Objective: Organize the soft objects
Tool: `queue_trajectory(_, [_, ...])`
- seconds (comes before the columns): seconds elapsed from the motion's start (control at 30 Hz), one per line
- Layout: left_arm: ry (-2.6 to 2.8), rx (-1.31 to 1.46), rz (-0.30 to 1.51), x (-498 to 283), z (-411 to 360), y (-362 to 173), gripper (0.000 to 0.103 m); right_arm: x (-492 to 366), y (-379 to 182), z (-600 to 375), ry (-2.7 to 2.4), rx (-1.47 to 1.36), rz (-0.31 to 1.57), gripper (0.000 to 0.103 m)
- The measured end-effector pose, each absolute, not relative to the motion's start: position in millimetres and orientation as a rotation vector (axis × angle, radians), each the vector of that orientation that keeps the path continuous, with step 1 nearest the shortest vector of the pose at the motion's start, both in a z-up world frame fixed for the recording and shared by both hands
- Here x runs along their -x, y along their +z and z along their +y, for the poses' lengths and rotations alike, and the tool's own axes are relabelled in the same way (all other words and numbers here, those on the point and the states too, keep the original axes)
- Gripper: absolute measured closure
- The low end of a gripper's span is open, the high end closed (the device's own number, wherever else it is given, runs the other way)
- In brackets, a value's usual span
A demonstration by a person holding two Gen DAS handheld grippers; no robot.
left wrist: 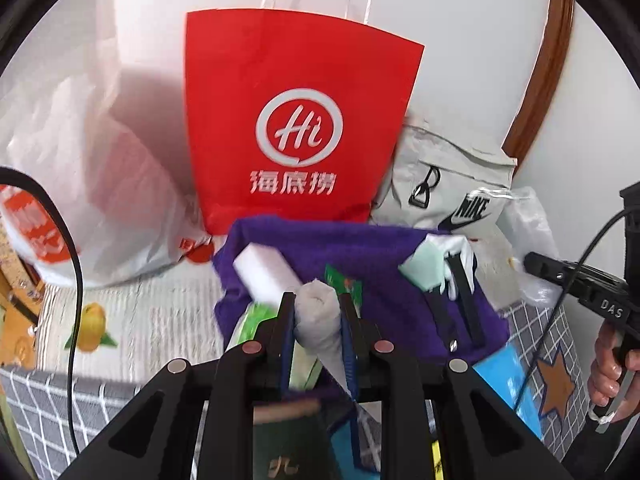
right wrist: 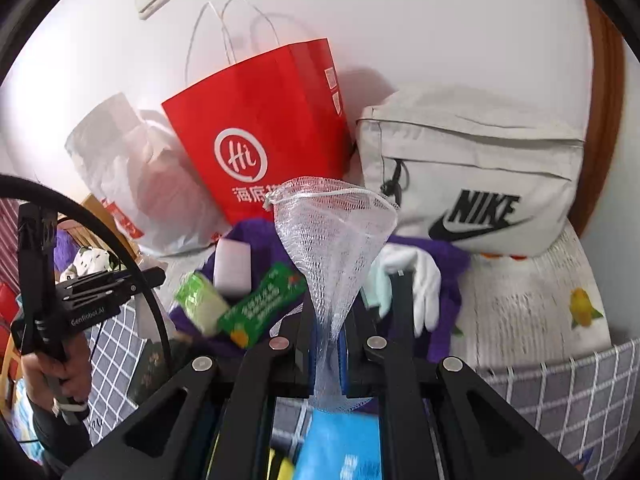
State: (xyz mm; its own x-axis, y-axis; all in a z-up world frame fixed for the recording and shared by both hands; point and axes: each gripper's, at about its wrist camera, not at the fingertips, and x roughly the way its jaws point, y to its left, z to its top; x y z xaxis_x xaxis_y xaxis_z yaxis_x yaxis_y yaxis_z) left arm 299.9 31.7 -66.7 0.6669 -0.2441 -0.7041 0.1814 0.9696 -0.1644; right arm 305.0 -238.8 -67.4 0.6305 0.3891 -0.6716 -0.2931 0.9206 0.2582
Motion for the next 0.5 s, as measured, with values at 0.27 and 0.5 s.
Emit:
queue_trajectory(0.27, [-0.235,0.105,0.792,-334,28,-74,0.083,-346,-89,-215,0.428,-0.113,0.844,0.093])
queue_trajectory(0.5, [-0.231,0.114,0.821,-344,35,-84,0.083,-358,-105,-205,0.428,-0.062,0.895,0.093])
